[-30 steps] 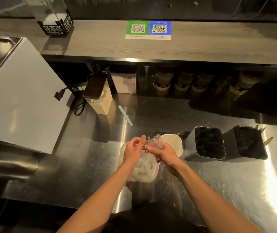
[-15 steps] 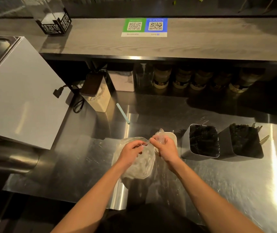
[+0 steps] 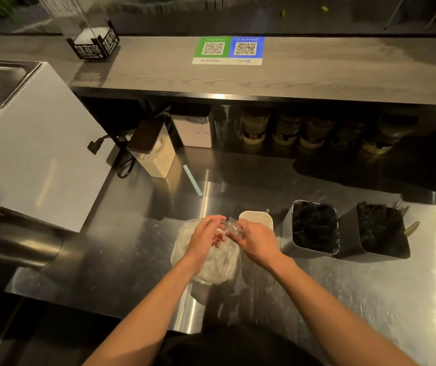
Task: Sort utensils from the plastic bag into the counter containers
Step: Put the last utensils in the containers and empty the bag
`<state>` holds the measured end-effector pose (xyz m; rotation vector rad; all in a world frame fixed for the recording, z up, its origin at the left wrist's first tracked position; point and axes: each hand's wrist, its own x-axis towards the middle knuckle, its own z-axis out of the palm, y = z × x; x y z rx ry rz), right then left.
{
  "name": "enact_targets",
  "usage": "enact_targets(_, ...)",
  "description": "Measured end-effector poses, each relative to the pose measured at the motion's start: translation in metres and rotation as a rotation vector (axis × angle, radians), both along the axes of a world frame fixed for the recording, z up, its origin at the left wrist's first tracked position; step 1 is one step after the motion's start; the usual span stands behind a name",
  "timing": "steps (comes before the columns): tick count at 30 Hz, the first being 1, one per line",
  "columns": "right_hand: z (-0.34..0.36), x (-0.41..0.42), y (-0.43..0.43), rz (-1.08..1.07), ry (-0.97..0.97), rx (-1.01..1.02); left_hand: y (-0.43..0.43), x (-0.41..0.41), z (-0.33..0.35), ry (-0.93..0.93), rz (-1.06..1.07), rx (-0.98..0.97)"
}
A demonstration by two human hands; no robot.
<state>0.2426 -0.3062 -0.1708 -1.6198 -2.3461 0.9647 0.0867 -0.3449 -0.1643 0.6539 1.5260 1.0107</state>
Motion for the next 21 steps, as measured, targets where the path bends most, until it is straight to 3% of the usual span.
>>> enact_targets(8, 0.008, 0.004, 0.0, 0.11, -0.115, 0.06, -0.002, 0.012, -0.006, 0.359, -0.344, 0.091)
enact_targets(11, 0.012, 0.006, 0.006, 0.098, -0.095, 0.014, -0.003, 0.019, -0.003, 0.422, -0.28, 0.116)
enact_targets(21, 0.005, 0.0, 0.017, 0.069, 0.058, -0.255, 0.002, 0.015, -0.008, 0.353, -0.135, 0.11)
